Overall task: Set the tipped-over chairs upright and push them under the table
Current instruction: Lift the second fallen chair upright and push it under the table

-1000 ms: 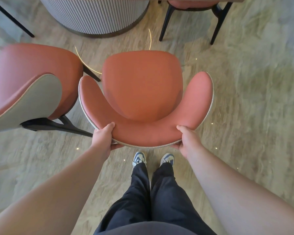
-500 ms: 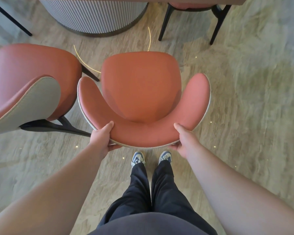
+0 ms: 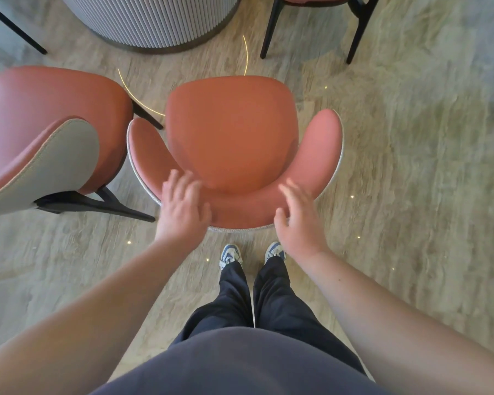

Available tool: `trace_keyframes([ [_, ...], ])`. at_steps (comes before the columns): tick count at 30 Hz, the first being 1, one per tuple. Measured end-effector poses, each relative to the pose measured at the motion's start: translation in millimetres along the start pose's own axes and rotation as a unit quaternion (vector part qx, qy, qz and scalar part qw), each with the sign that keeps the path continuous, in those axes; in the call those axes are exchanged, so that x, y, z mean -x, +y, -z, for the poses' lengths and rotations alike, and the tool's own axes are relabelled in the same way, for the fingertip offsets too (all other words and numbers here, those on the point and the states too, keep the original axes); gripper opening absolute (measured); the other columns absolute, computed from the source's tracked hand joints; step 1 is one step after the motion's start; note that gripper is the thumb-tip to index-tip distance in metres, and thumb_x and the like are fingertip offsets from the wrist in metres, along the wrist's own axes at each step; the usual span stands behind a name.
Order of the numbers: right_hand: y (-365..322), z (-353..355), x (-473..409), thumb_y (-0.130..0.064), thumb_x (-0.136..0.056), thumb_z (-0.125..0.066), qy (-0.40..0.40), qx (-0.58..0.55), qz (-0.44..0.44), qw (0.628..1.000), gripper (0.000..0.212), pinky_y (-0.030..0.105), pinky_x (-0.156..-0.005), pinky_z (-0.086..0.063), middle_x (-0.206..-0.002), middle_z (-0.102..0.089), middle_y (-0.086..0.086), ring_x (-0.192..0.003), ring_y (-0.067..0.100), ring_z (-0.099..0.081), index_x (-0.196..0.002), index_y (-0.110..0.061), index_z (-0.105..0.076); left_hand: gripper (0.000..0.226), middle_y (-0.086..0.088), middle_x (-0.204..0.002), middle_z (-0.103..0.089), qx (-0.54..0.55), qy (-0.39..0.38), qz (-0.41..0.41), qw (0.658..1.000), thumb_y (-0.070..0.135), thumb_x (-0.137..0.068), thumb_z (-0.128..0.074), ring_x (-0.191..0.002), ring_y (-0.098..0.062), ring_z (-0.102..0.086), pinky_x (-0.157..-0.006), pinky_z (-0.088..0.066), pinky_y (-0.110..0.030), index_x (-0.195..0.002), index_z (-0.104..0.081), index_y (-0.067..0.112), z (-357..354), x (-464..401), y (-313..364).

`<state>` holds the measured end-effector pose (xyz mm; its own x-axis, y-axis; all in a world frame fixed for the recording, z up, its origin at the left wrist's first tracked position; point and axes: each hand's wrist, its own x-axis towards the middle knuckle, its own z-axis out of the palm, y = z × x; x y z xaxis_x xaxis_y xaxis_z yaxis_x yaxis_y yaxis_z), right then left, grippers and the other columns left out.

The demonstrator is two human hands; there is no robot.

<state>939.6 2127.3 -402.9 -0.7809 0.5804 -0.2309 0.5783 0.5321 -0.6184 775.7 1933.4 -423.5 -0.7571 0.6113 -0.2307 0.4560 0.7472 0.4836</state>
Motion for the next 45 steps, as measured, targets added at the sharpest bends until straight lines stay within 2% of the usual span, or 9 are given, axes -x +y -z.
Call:
trace_keyframes([
  [3,5.5,-14.0,-4.7,-0.036,-0.104,-0.038,-0.117,0.176,0.065,0.975,0.053,0.046,-0.127,0.001,-0.163,-0.039,0.006,-0.156,0.025,-0.019,-0.152,-0.015,-0.044,0.051,-0.009,-0.154,-0.057,-0.105,-0.116,-0.082,0.984,0.043,-0.106,-0.039,-0.156,-0.037,-0.030,-0.128,-0.005,-0.058,-0.146,-0.058,0.018,-13.2,5.0,10.8],
  [6,8.6,-22.1,-3.7,-0.046,-0.103,-0.022,-0.127,0.248,0.074,0.958,0.062,0.050,-0.126,0.004,-0.161,-0.042,0.003,-0.155,0.025,-0.021,-0.154,-0.019,-0.042,0.057,-0.005,-0.136,-0.069,-0.168,-0.111,-0.090,0.975,0.051,-0.105,-0.028,-0.139,-0.036,-0.052,-0.124,-0.015,-0.063,-0.140,-0.065,0.025,-21.7,6.0,15.1],
  [10,12.1,-25.5,-5.4,-0.048,-0.102,-0.015,-0.134,0.270,0.068,0.951,0.065,0.050,-0.126,0.004,-0.160,-0.043,0.001,-0.154,0.025,-0.023,-0.155,-0.020,-0.040,0.051,-0.004,-0.125,-0.072,-0.187,-0.085,-0.102,0.973,0.046,-0.105,-0.031,-0.126,-0.037,-0.059,-0.119,-0.022,-0.065,-0.132,-0.068,0.023,-26.3,3.6,12.4],
  [20,9.5,-24.3,-8.5,-0.048,-0.101,-0.012,-0.154,0.269,0.058,0.949,0.067,0.048,-0.126,0.007,-0.162,-0.039,0.001,-0.155,0.023,-0.018,-0.157,-0.018,-0.036,0.052,-0.004,-0.120,-0.073,-0.192,-0.102,-0.102,0.971,0.049,-0.105,-0.031,-0.124,-0.035,-0.060,-0.119,-0.024,-0.064,-0.129,-0.069,0.024,-24.6,0.1,13.6],
  [24,10.8,-18.7,-10.2,-0.047,-0.103,-0.021,-0.159,0.247,0.067,0.953,0.063,0.044,-0.126,0.010,-0.166,-0.033,-0.001,-0.157,0.019,-0.013,-0.159,-0.018,-0.031,0.057,0.000,-0.141,-0.066,-0.151,-0.116,-0.078,0.979,0.053,-0.104,-0.029,-0.142,-0.029,-0.048,-0.125,-0.013,-0.057,-0.141,-0.060,0.024,-20.8,0.2,13.8],
  [27,14.9,-8.8,-15.1,-0.042,-0.103,-0.030,-0.118,0.198,0.081,0.970,0.063,0.038,-0.126,0.007,-0.168,-0.029,0.004,-0.158,0.020,-0.012,-0.159,-0.013,-0.031,0.058,-0.008,-0.163,-0.046,-0.084,-0.077,-0.078,0.990,0.040,-0.104,-0.048,-0.160,-0.031,-0.023,-0.130,-0.003,-0.051,-0.155,-0.046,0.012,-13.2,-1.0,-1.9],
  [31,33.6,15.2,-47.8,-0.037,-0.104,-0.035,-0.060,0.215,0.007,0.975,0.066,0.041,-0.127,0.001,-0.172,-0.014,0.010,-0.159,0.025,-0.005,-0.162,-0.009,-0.020,0.073,-0.018,-0.175,-0.019,-0.074,0.004,0.066,0.995,0.032,-0.102,-0.053,-0.163,-0.033,-0.002,-0.130,0.006,-0.043,-0.163,-0.025,0.004,12.1,-22.0,-34.7],
  [34,52.9,36.7,-81.6,-0.039,-0.104,-0.035,-0.062,0.268,-0.076,0.958,0.073,0.042,-0.127,0.001,-0.173,-0.002,0.010,-0.159,0.026,0.003,-0.163,-0.008,-0.007,0.082,-0.017,-0.177,-0.003,-0.088,-0.012,0.157,0.984,0.037,-0.103,-0.049,-0.163,-0.032,0.005,-0.130,0.004,-0.044,-0.166,-0.008,0.004,28.2,-49.4,-55.2],
  [45,62.6,40.5,-123.6,-0.049,-0.103,-0.040,-0.114,0.237,-0.196,0.945,0.091,0.038,-0.125,-0.003,-0.170,0.019,0.016,-0.157,0.029,0.015,-0.159,-0.001,0.014,0.092,-0.015,-0.177,0.011,-0.059,-0.036,0.222,0.973,0.043,-0.102,-0.049,-0.162,-0.029,0.013,-0.130,-0.007,-0.046,-0.165,0.005,0.003,27.0,-95.2,-67.1],
])
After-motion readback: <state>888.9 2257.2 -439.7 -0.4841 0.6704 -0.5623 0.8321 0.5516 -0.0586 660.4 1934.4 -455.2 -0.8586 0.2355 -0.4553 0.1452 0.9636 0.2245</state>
